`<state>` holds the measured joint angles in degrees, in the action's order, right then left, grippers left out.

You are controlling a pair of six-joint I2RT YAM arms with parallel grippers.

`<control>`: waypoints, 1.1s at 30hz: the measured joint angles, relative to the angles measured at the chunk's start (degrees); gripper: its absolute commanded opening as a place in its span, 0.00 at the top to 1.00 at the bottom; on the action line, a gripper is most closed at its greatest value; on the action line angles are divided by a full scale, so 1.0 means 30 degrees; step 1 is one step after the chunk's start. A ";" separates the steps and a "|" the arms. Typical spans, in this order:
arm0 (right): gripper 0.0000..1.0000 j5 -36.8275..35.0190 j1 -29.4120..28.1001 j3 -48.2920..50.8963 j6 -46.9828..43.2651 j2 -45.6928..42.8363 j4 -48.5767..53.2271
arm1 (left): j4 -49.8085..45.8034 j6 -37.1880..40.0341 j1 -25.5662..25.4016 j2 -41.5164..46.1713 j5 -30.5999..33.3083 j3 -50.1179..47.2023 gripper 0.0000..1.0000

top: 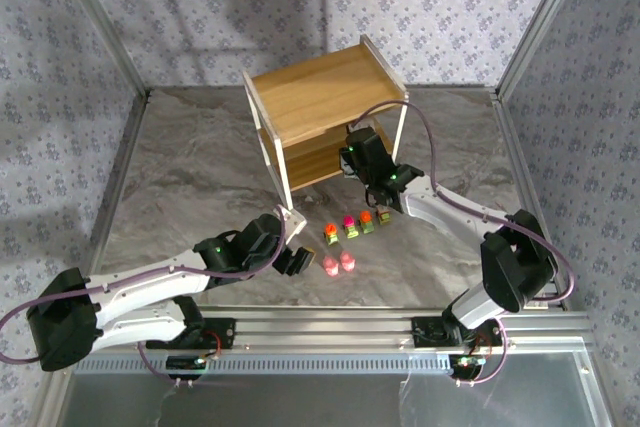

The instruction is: Place and organize the plastic toys onto the shelf

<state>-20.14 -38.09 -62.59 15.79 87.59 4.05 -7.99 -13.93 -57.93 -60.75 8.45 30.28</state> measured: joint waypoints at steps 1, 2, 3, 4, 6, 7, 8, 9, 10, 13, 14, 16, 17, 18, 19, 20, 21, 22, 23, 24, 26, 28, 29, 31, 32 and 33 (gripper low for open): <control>0.65 0.0007 0.0015 -0.0015 -0.0015 0.0022 0.0007 | 0.0000 0.0000 0.0000 0.0000 0.0000 0.0000 0.15; 0.65 0.0007 0.0029 -0.0036 -0.0029 0.0036 0.0015 | 0.0000 0.0007 0.0000 0.0000 -0.0007 0.0000 0.15; 0.64 0.0007 0.0029 -0.0087 -0.0044 0.0066 0.0036 | 0.0000 0.0007 0.0000 0.0000 0.0000 0.0000 0.15; 0.63 0.0007 0.0036 -0.0138 -0.0066 0.0102 0.0058 | 0.0000 0.0000 0.0000 0.0000 -0.0007 0.0000 0.15; 0.63 0.0007 0.0044 -0.0204 -0.0080 0.0160 0.0066 | 0.0000 0.0007 0.0000 0.0000 0.0000 0.0000 0.15; 0.62 0.0007 0.0044 -0.0211 -0.0080 0.0168 0.0073 | 0.0000 0.0007 0.0000 0.0000 0.0000 0.0000 0.15; 0.62 0.0007 0.0044 -0.0211 -0.0080 0.0175 0.0080 | 0.0000 0.0000 0.0000 0.0000 0.0000 0.0000 0.15; 0.61 0.0007 0.0044 -0.0211 -0.0080 0.0182 0.0073 | 0.0000 0.0000 0.0000 0.0007 0.0000 0.0000 0.15; 0.61 0.0007 0.0044 -0.0211 -0.0080 0.0182 0.0080 | 0.0000 0.0007 0.0000 0.0007 0.0000 0.0000 0.15; 0.60 0.0015 0.0044 -0.0211 -0.0080 0.0182 0.0124 | 0.0000 0.0000 0.0000 0.0007 0.0000 0.0000 0.15; 0.60 0.0015 0.0044 -0.0211 -0.0080 0.0182 0.0138 | -0.0007 0.0007 0.0000 0.0000 0.0000 0.0000 0.15; 0.59 0.0015 0.0044 -0.0211 -0.0080 0.0182 0.0138 | -0.0007 0.0007 0.0000 0.0000 0.0007 0.0000 0.15; 0.59 0.0015 0.0044 -0.0211 -0.0080 0.0182 0.0138 | -0.0007 0.0007 0.0000 0.0007 0.0007 0.0000 0.15; 0.59 0.0015 0.0044 -0.0211 -0.0080 0.0182 0.0138 | -0.0007 0.0007 0.0000 0.0000 0.0015 0.0000 0.15; 0.58 0.0015 0.0044 -0.0211 -0.0080 0.0182 0.0138 | -0.0007 0.0000 0.0000 0.0000 0.0015 0.0000 0.15; 0.59 0.0015 0.0044 -0.0211 -0.0080 0.0182 0.0138 | -0.0007 0.0000 0.0000 0.0000 0.0051 0.0000 0.15; 0.58 0.0015 0.0044 -0.0211 -0.0080 0.0182 0.0138 | -0.0007 0.0000 0.0000 0.0000 0.0058 0.0000 0.15; 0.58 0.0015 0.0044 -0.0211 -0.0080 0.0182 0.0138 | -0.0007 0.0007 0.0000 0.0000 0.0058 0.0000 0.15; 0.57 0.0015 0.0044 -0.0211 -0.0080 0.0175 0.0138 | -0.0007 0.0000 0.0000 0.0000 0.0058 0.0000 0.15; 0.57 0.0015 0.0044 -0.0211 -0.0080 0.0175 0.0146 | -0.0007 0.0007 0.0000 0.0000 0.0058 0.0000 0.15; 0.55 0.0015 0.0044 -0.0204 -0.0080 0.0138 0.0182 | -0.0007 0.0007 0.0000 0.0000 0.0058 0.0000 0.15; 0.54 0.0015 0.0044 -0.0182 -0.0080 0.0080 0.0284 | -0.0007 0.0007 0.0000 0.0007 0.0066 0.0000 0.15; 0.54 0.0015 0.0044 -0.0153 -0.0080 0.0029 0.0335 | -0.0007 0.0000 0.0000 0.0007 0.0066 0.0000 0.15; 0.54 0.0015 0.0044 -0.0058 -0.0080 -0.0066 0.0386 | -0.0007 0.0007 0.0000 0.0007 0.0058 0.0000 0.15; 0.54 0.0015 0.0044 -0.0015 -0.0080 -0.0146 0.0386 | -0.0007 0.0007 0.0000 0.0007 0.0058 0.0000 0.15; 0.53 0.0015 0.0044 0.0015 -0.0073 -0.0226 0.0386 | -0.0007 0.0007 0.0000 0.0000 0.0066 0.0000 0.15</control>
<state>-20.10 -37.95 -62.54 15.57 86.91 5.21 -8.01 -13.91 -57.93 -60.75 8.64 30.28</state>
